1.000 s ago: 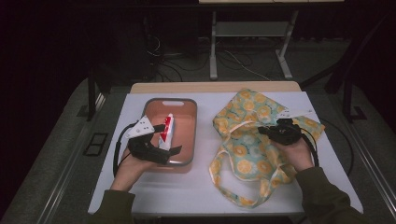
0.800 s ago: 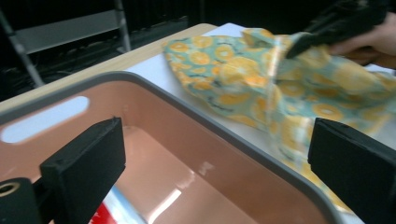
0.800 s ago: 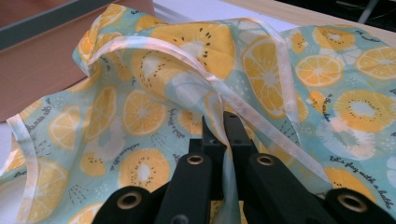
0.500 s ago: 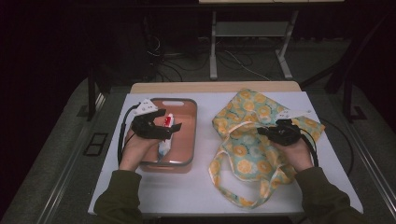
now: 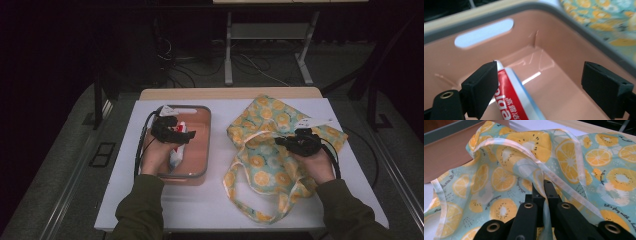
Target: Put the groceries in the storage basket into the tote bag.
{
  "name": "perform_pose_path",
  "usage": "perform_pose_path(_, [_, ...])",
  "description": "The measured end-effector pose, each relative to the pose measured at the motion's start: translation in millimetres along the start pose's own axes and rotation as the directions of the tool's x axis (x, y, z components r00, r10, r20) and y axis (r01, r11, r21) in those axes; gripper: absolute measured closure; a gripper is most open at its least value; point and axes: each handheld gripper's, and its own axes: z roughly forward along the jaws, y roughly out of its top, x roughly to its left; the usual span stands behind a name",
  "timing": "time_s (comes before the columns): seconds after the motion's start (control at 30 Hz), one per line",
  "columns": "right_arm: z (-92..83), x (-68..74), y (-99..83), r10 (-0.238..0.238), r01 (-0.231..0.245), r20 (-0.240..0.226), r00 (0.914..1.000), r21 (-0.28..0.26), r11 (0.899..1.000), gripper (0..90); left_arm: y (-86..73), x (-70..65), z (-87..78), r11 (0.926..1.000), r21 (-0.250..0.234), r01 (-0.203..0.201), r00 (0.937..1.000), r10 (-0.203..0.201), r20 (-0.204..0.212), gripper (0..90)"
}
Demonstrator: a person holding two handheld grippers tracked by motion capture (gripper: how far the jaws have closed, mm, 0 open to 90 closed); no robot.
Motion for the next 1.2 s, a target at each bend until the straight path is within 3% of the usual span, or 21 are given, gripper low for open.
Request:
perform_pose_path(0.1, [0.0,0.0,0.0,0.0,0.0,-0.003,1.0,-0.001,1.0,89.4,-5.1,3.1,5.6,0.9995,0.03,0.013,0.9995,-0.012,-0.03,11.4])
perform_pose_path(0.3, [-0.3,-0.2,-0.6,0.001,-0.001,-0.005,1.0,0.0,1.0,89.4,-5.9,-2.4,15.5,0.9914,0.127,-0.032,0.9958,0.043,-0.081,12.1])
perform_pose_path(0.57, [-1.1,0.3,-0.7,-0.005,0.005,-0.005,1.0,-0.001,1.0,89.4,-8.4,-2.4,24.1,0.9823,0.187,0.012,0.9973,0.002,-0.073,10.1])
perform_pose_path(0.67, [-0.7,0.5,-0.8,-0.007,0.007,-0.004,1.0,0.0,1.0,89.4,-10.9,-1.3,29.2,0.9717,0.23,0.052,0.9976,-0.04,-0.057,6.4])
perform_pose_path(0.8, [-0.5,1.3,-0.5,-0.008,0.008,-0.005,1.0,0.001,1.0,89.4,-13.0,0.3,29.0,0.9645,0.251,0.081,0.9958,-0.089,0.02,14.5])
perform_pose_path(1.0, [-0.1,2.2,-0.9,-0.012,0.012,-0.004,0.9999,0.004,1.0,89.4,-17.3,-1.5,29.2,0.9505,0.306,0.051,0.998,-0.06,0.02,23.2])
perform_pose_path(1.1, [0.4,3.1,-0.9,-0.015,0.015,-0.004,0.9999,0.006,1.0,89.4,-17.8,-1.5,26.9,0.9533,0.297,0.055,0.998,-0.061,0.011,34.0])
perform_pose_path(1.2, [0.7,3.1,-1.1,-0.015,0.015,-0.003,0.9999,0.008,1.0,89.4,-18.0,-2.9,26.3,0.9552,0.292,0.047,0.9979,-0.058,0.029,43.5])
